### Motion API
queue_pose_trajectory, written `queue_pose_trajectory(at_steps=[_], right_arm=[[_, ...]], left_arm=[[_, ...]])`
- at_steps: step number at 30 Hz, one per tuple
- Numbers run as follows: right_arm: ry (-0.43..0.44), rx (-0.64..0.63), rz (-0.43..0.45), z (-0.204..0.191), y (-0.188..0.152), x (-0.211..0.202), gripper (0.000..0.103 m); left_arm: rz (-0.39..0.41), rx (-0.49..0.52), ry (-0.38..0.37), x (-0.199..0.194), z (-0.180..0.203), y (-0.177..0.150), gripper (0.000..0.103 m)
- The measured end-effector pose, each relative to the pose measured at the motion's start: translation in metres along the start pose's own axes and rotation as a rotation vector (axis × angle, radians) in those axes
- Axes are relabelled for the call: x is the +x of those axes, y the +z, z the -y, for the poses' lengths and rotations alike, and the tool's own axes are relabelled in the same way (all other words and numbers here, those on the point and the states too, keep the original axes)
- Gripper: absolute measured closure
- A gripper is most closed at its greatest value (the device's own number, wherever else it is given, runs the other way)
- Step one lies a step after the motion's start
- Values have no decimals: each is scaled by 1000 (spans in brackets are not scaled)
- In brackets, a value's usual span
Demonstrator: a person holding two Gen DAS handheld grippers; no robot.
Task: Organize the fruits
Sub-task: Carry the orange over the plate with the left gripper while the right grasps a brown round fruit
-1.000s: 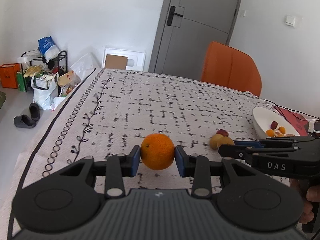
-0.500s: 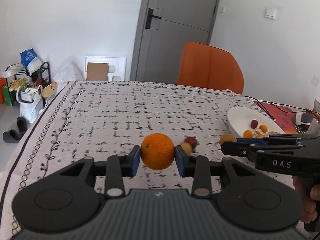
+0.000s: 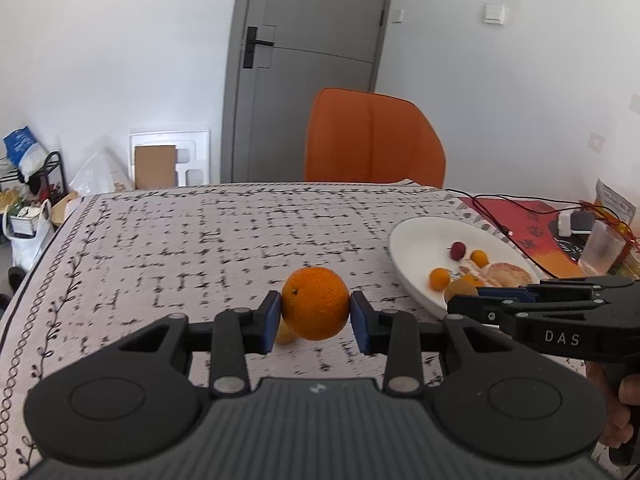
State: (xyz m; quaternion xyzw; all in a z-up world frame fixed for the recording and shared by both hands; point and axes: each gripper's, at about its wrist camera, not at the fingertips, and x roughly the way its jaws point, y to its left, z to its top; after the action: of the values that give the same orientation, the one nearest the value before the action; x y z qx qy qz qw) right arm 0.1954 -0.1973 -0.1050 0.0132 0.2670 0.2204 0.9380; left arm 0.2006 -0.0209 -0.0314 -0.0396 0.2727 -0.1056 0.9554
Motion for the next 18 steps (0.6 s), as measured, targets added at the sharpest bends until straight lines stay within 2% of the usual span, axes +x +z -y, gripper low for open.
queue_pose_trajectory(at_steps=[18], right_arm=[[-99, 78, 29, 40, -12, -30, 80]], left_arm=[[-10, 99, -106, 23, 48, 12, 67]])
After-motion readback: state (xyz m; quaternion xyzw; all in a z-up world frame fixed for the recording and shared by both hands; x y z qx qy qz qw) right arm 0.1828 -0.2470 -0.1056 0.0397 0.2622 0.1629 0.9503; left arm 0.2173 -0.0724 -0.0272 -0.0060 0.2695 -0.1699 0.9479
